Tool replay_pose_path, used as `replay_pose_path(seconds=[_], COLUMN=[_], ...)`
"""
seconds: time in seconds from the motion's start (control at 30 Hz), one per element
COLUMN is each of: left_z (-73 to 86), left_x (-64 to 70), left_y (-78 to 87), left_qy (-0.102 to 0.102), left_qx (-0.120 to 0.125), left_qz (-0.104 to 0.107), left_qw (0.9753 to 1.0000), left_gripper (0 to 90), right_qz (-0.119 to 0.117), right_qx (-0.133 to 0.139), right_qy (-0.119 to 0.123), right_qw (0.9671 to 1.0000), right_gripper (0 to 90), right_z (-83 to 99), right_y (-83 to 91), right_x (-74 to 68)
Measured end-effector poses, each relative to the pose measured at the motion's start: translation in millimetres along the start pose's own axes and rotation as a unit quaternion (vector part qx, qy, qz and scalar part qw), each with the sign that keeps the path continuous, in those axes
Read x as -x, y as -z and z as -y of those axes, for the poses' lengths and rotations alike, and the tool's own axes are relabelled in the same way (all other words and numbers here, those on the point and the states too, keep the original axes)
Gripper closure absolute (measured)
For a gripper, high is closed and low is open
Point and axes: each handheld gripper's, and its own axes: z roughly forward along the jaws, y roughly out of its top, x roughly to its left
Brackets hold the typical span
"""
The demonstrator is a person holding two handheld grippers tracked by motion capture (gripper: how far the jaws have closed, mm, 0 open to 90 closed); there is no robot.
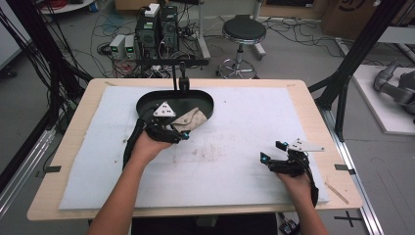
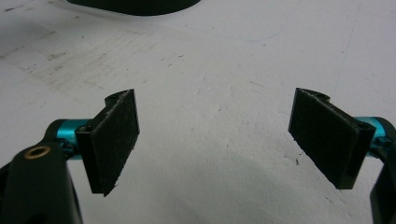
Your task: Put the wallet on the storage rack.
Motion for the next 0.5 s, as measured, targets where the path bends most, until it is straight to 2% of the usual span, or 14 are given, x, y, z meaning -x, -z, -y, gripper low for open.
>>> replay_pose_path(seconds=[0.37, 0.5], left_z=[-26.9, -34.0], left_x=[-38.3, -54.0], left_y=[10.4, 8.8], left_qy=[-0.012, -0.005], left_qx=[0.0, -0.007], left_qz=[-0.03, -0.038], left_qw=[0.9995, 0.9992], left_gripper=[33.5, 33.5], right_qz=[-0.003, -0.003], right_qx=[-0.002, -0.002], right_qy=[-0.001, -0.001], right_qw=[1.0, 1.0], right_gripper=[16.7, 16.7], right_z=[-0.2, -0.1], right_y=[-1.1, -0.8], right_x=[0.7, 0.6])
